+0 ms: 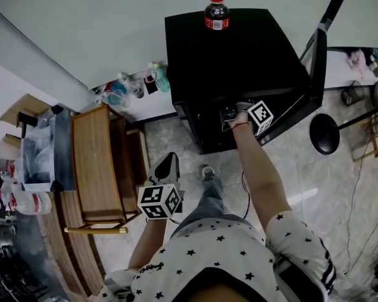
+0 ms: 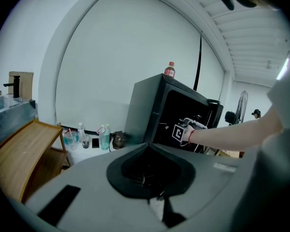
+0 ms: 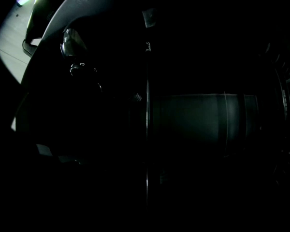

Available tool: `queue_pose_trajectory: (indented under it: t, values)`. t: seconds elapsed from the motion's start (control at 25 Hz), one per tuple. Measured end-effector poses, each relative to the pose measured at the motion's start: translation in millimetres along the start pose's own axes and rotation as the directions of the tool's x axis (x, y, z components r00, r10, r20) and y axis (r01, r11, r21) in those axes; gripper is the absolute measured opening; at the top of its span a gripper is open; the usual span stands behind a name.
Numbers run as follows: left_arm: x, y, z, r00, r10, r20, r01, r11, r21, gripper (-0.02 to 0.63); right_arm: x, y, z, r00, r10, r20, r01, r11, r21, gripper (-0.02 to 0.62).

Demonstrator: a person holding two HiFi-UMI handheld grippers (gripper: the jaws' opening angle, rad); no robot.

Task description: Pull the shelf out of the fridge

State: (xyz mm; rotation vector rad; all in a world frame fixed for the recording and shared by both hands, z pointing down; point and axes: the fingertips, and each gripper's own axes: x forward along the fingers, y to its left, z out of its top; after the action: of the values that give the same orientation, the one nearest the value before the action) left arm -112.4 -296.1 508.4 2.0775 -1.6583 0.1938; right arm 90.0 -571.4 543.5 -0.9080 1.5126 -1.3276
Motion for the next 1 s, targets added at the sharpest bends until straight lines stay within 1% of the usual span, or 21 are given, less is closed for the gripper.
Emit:
queue_pose_trajectory:
  t: [0.08, 0.12, 0.28, 0.44, 1.0]
  values:
    - [1, 0, 1, 1.000, -0.001, 0.002, 0.001, 1.000, 0.002, 0.012, 2, -6, 2, 1.000, -0.024, 0.010, 0.024, 0.999, -0.025, 0.030]
    - [1, 0, 2, 1.000, -0.002, 0.003, 0.002, 1.000, 0.002, 0.012, 2, -8, 2, 0.999, -0.031, 0.014, 0.031, 0.999, -0.032, 0.016]
    - [2, 0, 1, 1.000, -0.006, 0.006, 0.006, 1.000, 0.000, 0.012, 2, -17, 6, 0.999, -0.038, 0.023, 0.038, 0.999, -0.028, 0.012]
    - [0, -1, 0, 1.000, -0.009, 0.005, 0.009, 1.000, -0.002, 0.012, -3, -10, 1, 0.998, -0.054, 0.018, 0.054, 0.998, -0.015, 0.011]
    - [-9, -11, -3, 0.999, -0.036, 0.017, 0.036, 0.999, -0.003, 0.012, -34, -7, -1, 0.998, -0.064, 0.012, 0.064, 0.998, -0.007, 0.009]
